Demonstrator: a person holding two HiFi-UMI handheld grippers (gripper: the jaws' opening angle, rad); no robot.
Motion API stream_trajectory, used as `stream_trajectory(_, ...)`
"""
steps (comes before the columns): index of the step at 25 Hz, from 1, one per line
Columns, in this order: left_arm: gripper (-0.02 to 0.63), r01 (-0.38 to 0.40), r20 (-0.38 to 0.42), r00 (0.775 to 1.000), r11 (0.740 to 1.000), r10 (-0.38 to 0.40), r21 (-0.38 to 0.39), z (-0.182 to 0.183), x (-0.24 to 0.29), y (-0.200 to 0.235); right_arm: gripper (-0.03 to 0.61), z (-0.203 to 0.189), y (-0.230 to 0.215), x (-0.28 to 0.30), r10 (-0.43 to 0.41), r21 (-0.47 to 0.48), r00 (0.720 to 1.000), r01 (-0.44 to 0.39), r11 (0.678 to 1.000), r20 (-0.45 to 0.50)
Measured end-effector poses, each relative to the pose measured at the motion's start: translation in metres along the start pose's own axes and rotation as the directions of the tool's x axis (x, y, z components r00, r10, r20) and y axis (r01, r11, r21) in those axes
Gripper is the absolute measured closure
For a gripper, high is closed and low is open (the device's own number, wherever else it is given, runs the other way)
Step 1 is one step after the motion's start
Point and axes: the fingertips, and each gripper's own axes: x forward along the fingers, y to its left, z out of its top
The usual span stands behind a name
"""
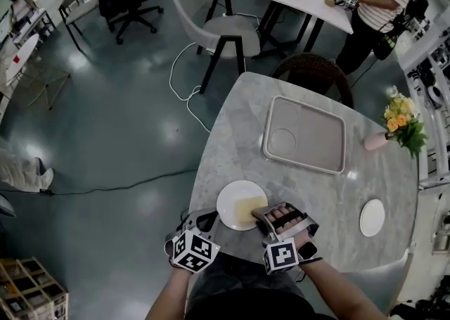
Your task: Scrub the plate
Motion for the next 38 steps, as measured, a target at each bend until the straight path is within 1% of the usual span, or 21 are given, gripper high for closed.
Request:
stream_trajectory(4, 0.601, 0.004, 0.004, 1.000, 1.000, -0.004, -0.004, 0.001, 0.001, -0.001, 0.503, 0.017, 0.010, -0.005, 0.031, 0.002, 0.999, -0.031, 1.000, 0.044)
stream_trajectory(7, 0.601, 0.010, 0.003, 1.000, 1.000, -0.010, -0.005, 0.001, 0.001, -0.001, 0.503, 0.030, 0.012, -0.005, 0.035, -0.008, 0.996, -0.034, 0.999, 0.077)
stream_trajectory(13, 0.601, 0.011, -0.016, 1.000, 1.000, -0.011, 0.009, -0.004, -0.001, -0.001, 0.503, 0.041, -0.003, 0.006, 0.027, -0.051, 0.994, -0.022, 0.998, 0.102)
stream_trajectory(16, 0.601, 0.019, -0.020, 1.000, 1.000, -0.019, 0.009, -0.005, -0.002, -0.003, 0.503, 0.042, -0.011, 0.013, 0.045, -0.079, 0.993, -0.036, 0.996, 0.106)
stream_trajectory(17, 0.601, 0.022, -0.021, 1.000, 1.000, -0.022, 0.012, -0.005, -0.002, -0.004, 0.503, 0.041, -0.016, 0.016, 0.037, -0.089, 0.994, -0.027, 0.996, 0.103)
stream_trajectory(19, 0.601, 0.028, -0.023, 0.999, 0.999, -0.027, 0.017, -0.005, -0.001, -0.007, 0.503, 0.036, -0.029, 0.024, -0.007, -0.111, 0.996, 0.017, 0.994, 0.092)
stream_trajectory(21, 0.601, 0.034, -0.023, 0.999, 0.999, -0.033, 0.017, -0.004, -0.002, -0.009, 0.503, 0.031, -0.040, 0.027, -0.017, -0.120, 0.997, 0.027, 0.992, 0.082)
stream_trajectory(23, 0.601, 0.038, -0.024, 0.999, 0.999, -0.038, 0.017, -0.003, -0.003, -0.011, 0.503, 0.026, -0.047, 0.029, -0.009, -0.114, 0.997, 0.018, 0.993, 0.074)
stream_trajectory(26, 0.600, 0.041, -0.025, 0.999, 0.999, -0.040, 0.015, -0.002, -0.002, -0.012, 0.503, 0.012, -0.057, 0.035, -0.029, -0.110, 0.999, 0.034, 0.993, 0.044)
stream_trajectory(30, 0.601, 0.039, -0.026, 0.999, 0.999, -0.039, 0.004, -0.003, -0.001, -0.013, 0.503, -0.008, -0.063, 0.033, -0.050, -0.061, 0.999, 0.050, 0.997, 0.003)
stream_trajectory(33, 0.601, 0.038, -0.028, 0.999, 0.999, -0.038, 0.003, -0.003, -0.002, -0.013, 0.503, -0.020, -0.057, 0.026, -0.050, -0.036, 0.999, 0.049, 0.998, -0.021)
stream_trajectory(38, 0.600, 0.036, -0.025, 0.999, 0.999, -0.036, -0.002, -0.003, -0.003, -0.012, 0.503, -0.037, -0.032, 0.011, -0.029, -0.042, 0.998, 0.027, 0.999, -0.048)
